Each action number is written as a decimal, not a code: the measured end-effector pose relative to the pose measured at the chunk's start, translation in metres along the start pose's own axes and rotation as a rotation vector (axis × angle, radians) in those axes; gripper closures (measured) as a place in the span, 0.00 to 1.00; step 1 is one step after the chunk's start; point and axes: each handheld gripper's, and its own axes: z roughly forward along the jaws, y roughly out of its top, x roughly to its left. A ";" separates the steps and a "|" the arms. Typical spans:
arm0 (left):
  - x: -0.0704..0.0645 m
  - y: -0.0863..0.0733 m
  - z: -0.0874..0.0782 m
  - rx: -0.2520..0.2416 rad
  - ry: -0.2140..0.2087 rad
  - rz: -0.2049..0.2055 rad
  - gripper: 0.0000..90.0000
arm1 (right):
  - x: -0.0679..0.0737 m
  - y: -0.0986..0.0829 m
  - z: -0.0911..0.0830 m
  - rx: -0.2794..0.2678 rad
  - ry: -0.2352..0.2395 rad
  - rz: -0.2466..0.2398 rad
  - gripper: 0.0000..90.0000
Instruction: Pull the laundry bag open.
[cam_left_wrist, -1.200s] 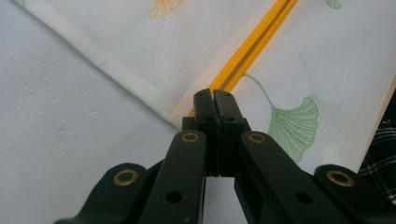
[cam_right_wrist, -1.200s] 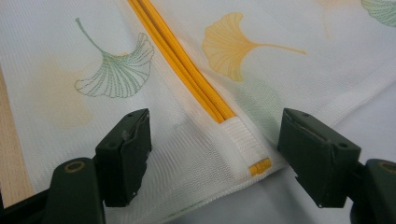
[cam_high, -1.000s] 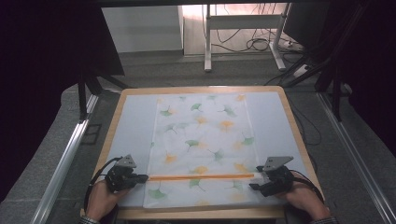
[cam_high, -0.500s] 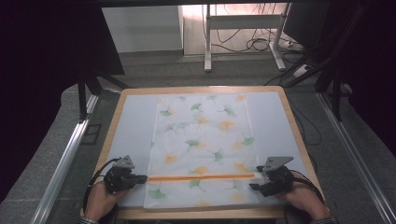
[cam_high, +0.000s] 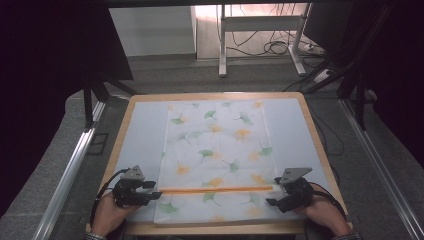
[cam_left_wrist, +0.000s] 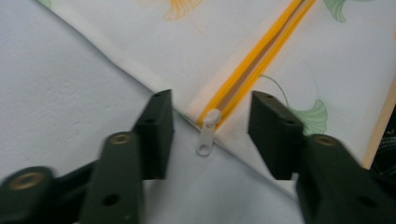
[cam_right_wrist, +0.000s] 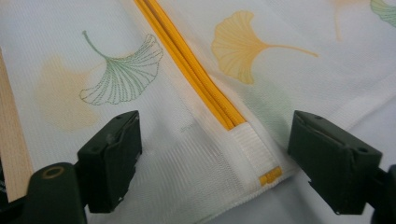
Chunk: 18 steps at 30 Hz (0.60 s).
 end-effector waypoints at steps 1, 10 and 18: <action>0.000 0.000 0.000 -0.009 0.010 0.001 0.42 | 0.001 0.001 0.001 0.002 -0.001 0.002 0.17; 0.001 0.002 0.000 -0.032 0.041 -0.007 0.25 | -0.004 0.005 -0.002 -0.006 -0.014 0.071 0.11; 0.001 0.013 -0.009 -0.046 0.098 -0.005 0.15 | -0.005 0.010 -0.010 -0.016 -0.046 0.055 0.04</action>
